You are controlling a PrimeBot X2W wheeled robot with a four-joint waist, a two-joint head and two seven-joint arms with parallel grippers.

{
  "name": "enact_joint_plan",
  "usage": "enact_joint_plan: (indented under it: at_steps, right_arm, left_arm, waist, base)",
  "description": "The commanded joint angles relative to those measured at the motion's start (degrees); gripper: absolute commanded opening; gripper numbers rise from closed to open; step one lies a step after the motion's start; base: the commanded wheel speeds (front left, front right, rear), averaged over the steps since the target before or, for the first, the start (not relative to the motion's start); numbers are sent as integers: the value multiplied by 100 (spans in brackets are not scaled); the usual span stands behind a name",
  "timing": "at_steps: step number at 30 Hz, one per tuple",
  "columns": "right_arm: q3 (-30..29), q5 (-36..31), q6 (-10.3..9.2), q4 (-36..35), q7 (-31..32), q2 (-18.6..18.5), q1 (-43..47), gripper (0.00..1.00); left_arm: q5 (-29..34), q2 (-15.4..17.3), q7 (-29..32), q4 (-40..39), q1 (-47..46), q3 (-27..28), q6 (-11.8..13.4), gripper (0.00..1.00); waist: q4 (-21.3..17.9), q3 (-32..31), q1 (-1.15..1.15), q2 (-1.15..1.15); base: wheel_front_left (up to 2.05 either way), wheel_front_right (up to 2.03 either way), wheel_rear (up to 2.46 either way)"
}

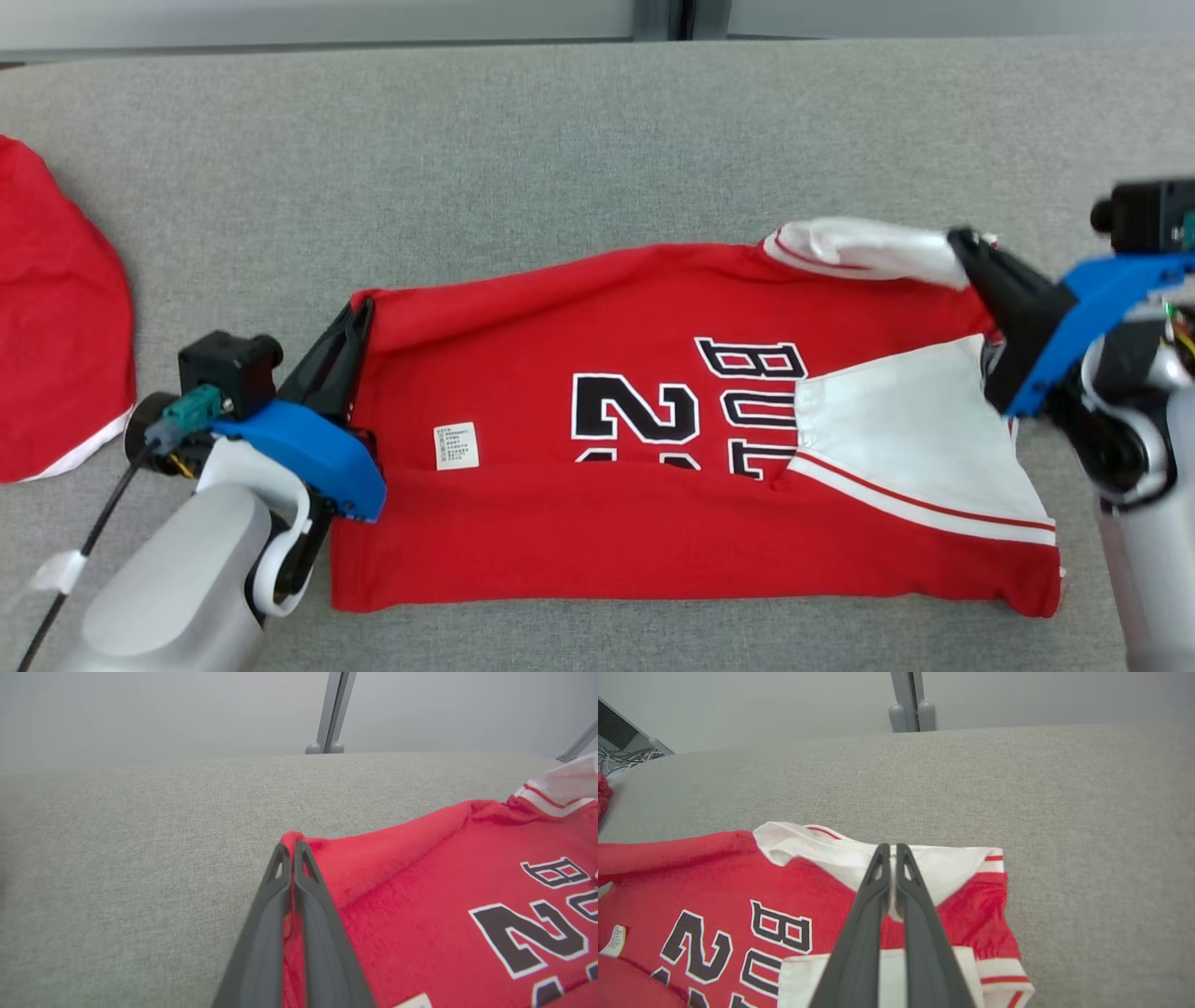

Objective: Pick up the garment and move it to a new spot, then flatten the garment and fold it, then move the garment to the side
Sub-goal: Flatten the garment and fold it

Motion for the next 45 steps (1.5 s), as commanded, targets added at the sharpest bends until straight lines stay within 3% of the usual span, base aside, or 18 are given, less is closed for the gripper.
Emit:
enact_joint_plan:
  at_steps: [1, 11, 21, 22, 23, 24, 25, 30, 36, 40, 45]
  right_arm:
    - [-80, 40, 3, -186, 87, 17, 260, 0]
    - [-808, -177, 3, -1906, 882, 640, 2053, 0]
    - [-1112, -305, 3, -2717, 1281, 1111, 2986, 0]
    - [-1126, -315, 3, -2731, 1307, 1136, 3034, 11]
    - [-1123, -324, 3, -2734, 1320, 1157, 3087, 88]
    - [-1134, -336, 3, -2735, 1341, 1174, 3132, 100]
    - [-1140, -351, 3, -2738, 1344, 1181, 3163, 100]
    - [-1231, -464, 3, -2690, 1336, 1210, 3319, 100]
    - [-1664, -662, 3, -2492, 849, 1222, 3215, 100]
    - [-1883, -684, 3, -2074, 420, 1220, 3056, 100]
    - [-1936, -852, 3, -1433, 48, 1210, 2900, 100]
  left_arm:
    - [34, 29, -74, 9, 102, -15, 24, 0]
    - [562, 163, -459, 85, 486, -9, 254, 0]
    - [896, 91, -493, 73, 908, 174, 396, 0]
    - [904, 75, -494, 77, 951, 209, 414, 1]
    - [883, 49, -494, 89, 997, 261, 437, 47]
    - [863, 31, -495, 111, 1066, 284, 452, 93]
    - [839, 8, -495, 124, 1132, 317, 470, 100]
    - [685, -150, -496, -25, 1444, 616, 605, 100]
    - [614, -582, -496, -646, 1970, 1621, 725, 100]
    - [904, -846, -496, -936, 2237, 2110, 679, 100]
    - [1347, -1074, -495, -1013, 2456, 2509, 452, 100]
  waist:
    - [-39, -62, 1, 0]
    - [-138, -344, 1, 0]
    - [-227, -506, 1, 0]
    - [-236, -520, 1, 0]
    - [-242, -538, 1, 0]
    - [-247, -555, 1, 0]
    - [-249, -577, 1, 0]
    - [-200, -679, 1, 0]
    - [-50, -883, 1, 0]
    - [27, -1029, 1, 0]
    - [116, -1173, 1, 0]
  base:
    - [0, 0, 0]
    - [0, 0, 0]
    - [0, 0, 0]
    - [0, 0, 0]
    - [0, 0, 0]
    - [0, 0, 0]
    - [0, 0, 0]
    - [0, 0, 0]
    - [0, 0, 0]
    - [0, 0, 0]
    - [0, 0, 0]
